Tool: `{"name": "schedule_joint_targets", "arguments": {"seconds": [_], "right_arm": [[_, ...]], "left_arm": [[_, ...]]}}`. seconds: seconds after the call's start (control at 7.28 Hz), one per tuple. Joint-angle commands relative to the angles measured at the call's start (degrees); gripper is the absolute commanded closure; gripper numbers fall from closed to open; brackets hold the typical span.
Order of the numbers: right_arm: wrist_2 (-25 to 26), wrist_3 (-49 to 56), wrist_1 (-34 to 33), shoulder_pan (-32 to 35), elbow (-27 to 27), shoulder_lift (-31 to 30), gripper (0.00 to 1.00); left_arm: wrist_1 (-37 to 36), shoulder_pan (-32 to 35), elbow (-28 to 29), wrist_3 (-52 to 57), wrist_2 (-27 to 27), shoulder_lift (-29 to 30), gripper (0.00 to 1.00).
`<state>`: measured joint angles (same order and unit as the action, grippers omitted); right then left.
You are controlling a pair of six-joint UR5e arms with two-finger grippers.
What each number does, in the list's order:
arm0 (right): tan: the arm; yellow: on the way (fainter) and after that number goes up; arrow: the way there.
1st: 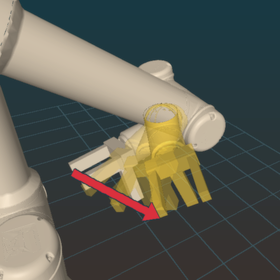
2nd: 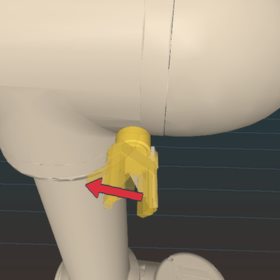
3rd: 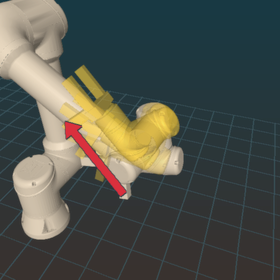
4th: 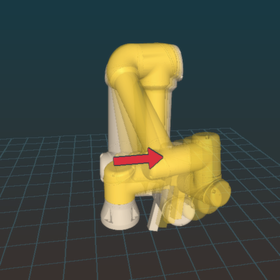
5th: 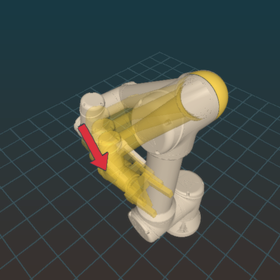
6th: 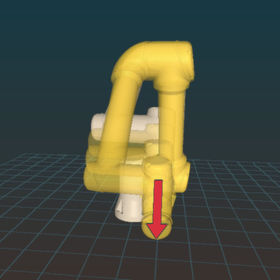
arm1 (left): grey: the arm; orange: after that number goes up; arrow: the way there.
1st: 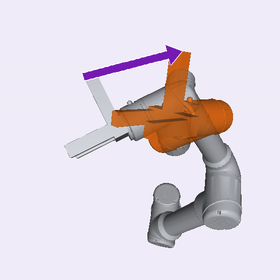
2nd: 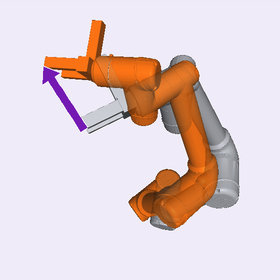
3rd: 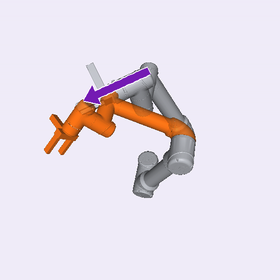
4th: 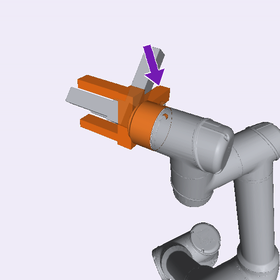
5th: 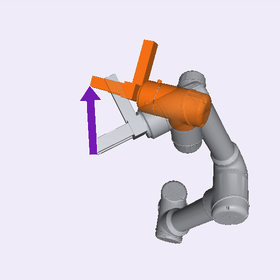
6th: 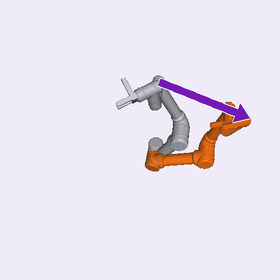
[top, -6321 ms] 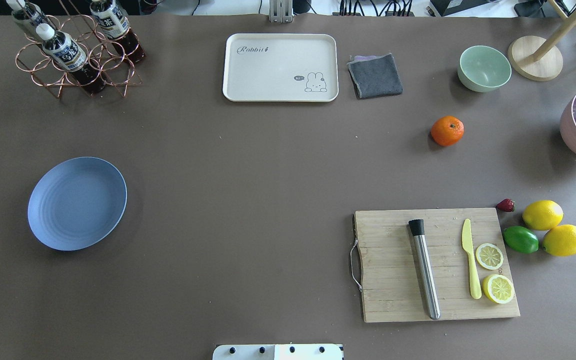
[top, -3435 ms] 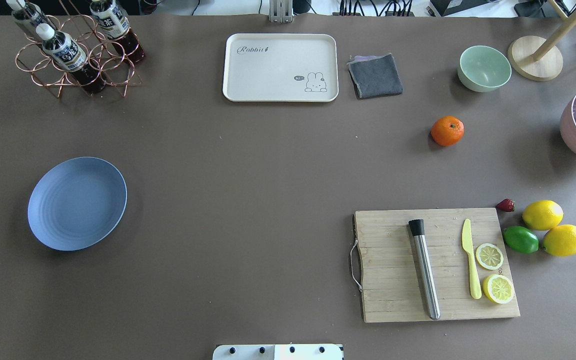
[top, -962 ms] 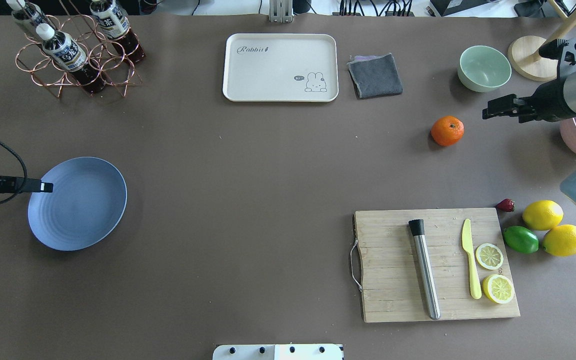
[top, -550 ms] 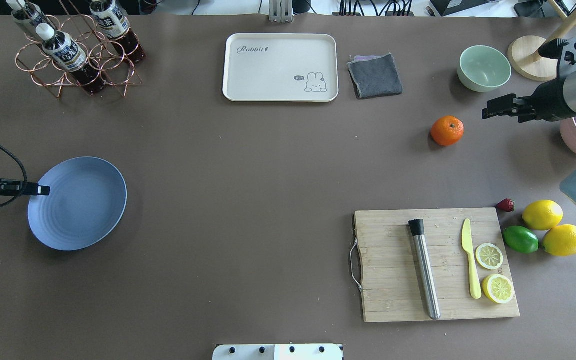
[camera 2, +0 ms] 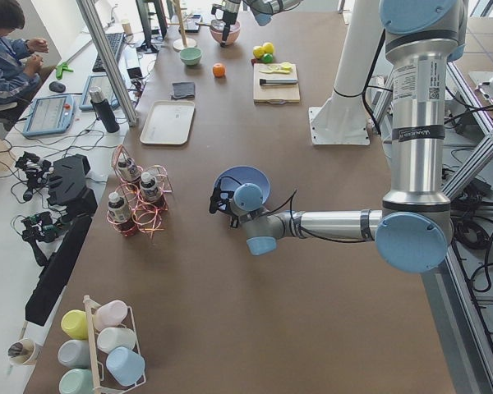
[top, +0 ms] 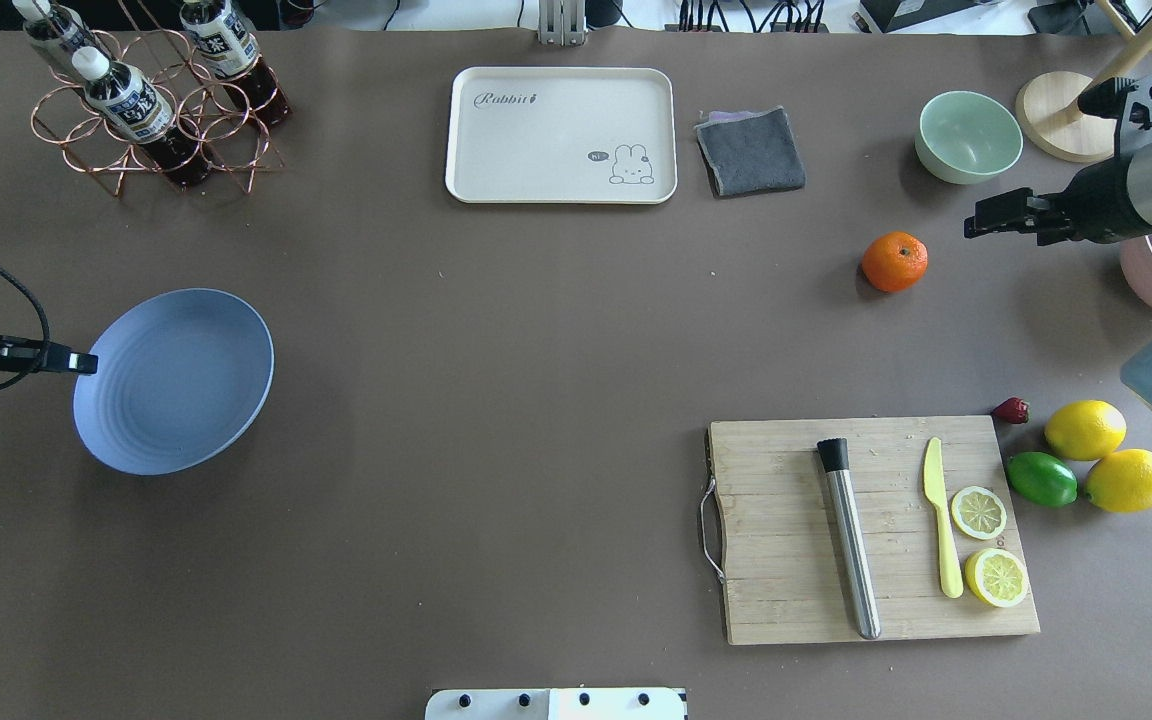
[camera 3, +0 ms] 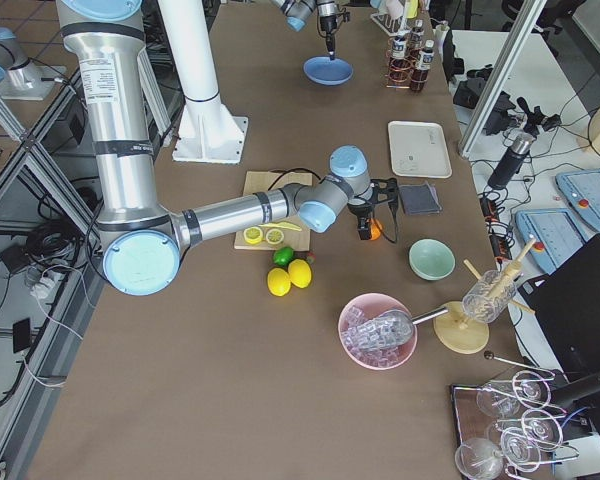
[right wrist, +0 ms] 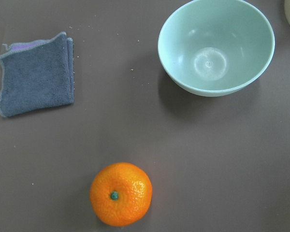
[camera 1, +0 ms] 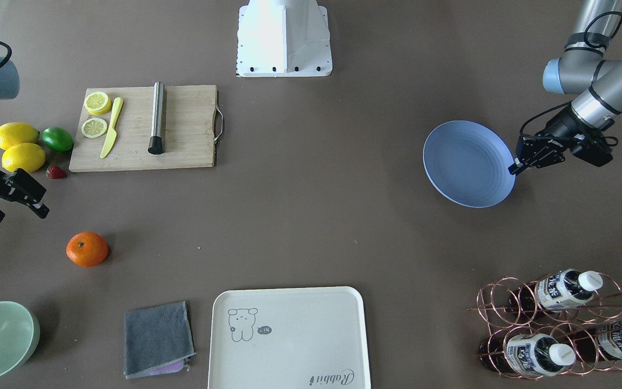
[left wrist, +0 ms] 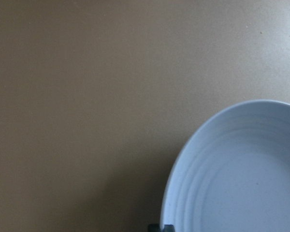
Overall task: Pick orange to plate
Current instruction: 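Lift the blue plate with the left gripper and carry it toward the table center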
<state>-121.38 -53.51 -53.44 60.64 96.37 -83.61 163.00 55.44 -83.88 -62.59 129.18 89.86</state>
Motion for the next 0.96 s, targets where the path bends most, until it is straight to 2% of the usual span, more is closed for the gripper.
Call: {"name": "schedule_joint_targets", "arguments": {"seconds": [0.0, 0.27, 0.55, 0.69, 0.82], "right_arm": [[0.00, -0.01, 0.00, 0.00, 0.05, -0.06, 0.00], [0.09, -0.01, 0.09, 0.00, 0.05, -0.06, 0.00], [0.00, -0.45, 0.09, 0.00, 0.31, -0.41, 0.00], [0.00, -0.45, 0.00, 0.00, 0.40, -0.50, 0.00], [0.00, -0.45, 0.00, 0.00, 0.40, -0.50, 0.00]], "left_arm": [[-3.36, 0.81, -0.40, -12.07, 0.99, 9.76, 1.00], [-20.36, -0.33, -6.00, -12.12, -2.32, 17.77, 1.00], [-36.27, -11.00, -10.59, -12.12, -13.19, 25.14, 1.00], [-41.57, -15.93, -10.16, -12.20, -17.69, 29.10, 1.00], [-42.75, -19.37, -9.29, -12.20, -22.08, 30.62, 1.00]]}}
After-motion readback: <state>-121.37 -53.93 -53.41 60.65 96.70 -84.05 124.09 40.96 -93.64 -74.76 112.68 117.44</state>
